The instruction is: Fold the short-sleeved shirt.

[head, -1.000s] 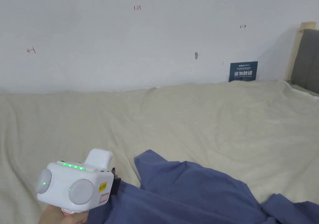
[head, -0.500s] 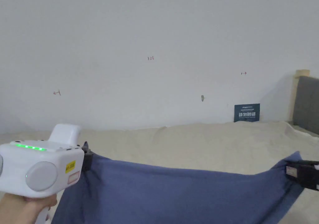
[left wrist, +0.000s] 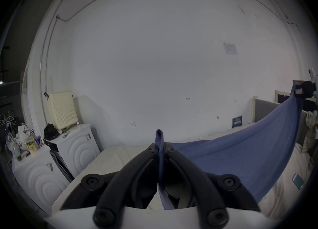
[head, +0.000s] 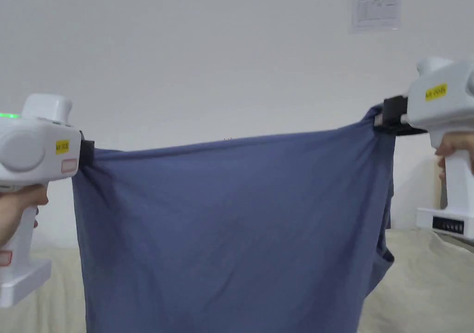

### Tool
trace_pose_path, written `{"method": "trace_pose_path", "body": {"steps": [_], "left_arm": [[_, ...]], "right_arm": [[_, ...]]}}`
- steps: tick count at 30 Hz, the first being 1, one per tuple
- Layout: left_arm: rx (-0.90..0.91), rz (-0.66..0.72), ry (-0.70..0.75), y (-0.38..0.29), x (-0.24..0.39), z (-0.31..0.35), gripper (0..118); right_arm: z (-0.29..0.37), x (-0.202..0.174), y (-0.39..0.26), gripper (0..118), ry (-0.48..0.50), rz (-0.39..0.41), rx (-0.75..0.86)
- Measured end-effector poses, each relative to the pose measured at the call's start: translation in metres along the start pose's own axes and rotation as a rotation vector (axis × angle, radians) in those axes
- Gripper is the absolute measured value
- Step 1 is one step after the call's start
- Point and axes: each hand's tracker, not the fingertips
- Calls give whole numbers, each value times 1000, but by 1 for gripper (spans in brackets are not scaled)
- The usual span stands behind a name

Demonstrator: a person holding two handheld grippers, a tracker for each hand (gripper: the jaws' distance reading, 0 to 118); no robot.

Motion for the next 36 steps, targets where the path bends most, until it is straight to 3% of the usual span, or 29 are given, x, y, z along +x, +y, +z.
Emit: {"method": "trace_pose_path", "body": {"steps": [5,7,11,16,22,24,26,27,30,31,36], "left_arm": [[46,8,44,48,-10,-21,5],[69,45,64,64,-17,-30,5],[85,55,84,91,-23,-57,5],[62,-13,111,99,-17,-104,5],[103,71,152,93,-17,-152,5],[81,-1,168,88,-17,-168,5],[48,18,145,88,-19,-183,5],[72,78,127,87,-20,-186,5],[79,41,149,86,-16,-199,5],[61,-11,163,86,-15,-201,5],[87,11,168,76,-18,-194,5]], "right_arm": [[-18,-22,59,4,2,13,42],[-28,-31,76,4,-18,75,45],[-54,-37,98,4,-18,50,52],[-103,-38,105,4,-42,57,45],[-152,-43,108,4,-33,63,48],[-165,-40,109,4,-32,91,40],[-177,-39,110,4,-40,95,30],[-181,-38,108,4,-37,76,40],[-184,-45,107,4,-40,66,43],[-185,-48,108,4,-47,72,40],[-188,-54,101,4,-48,124,50]]}}
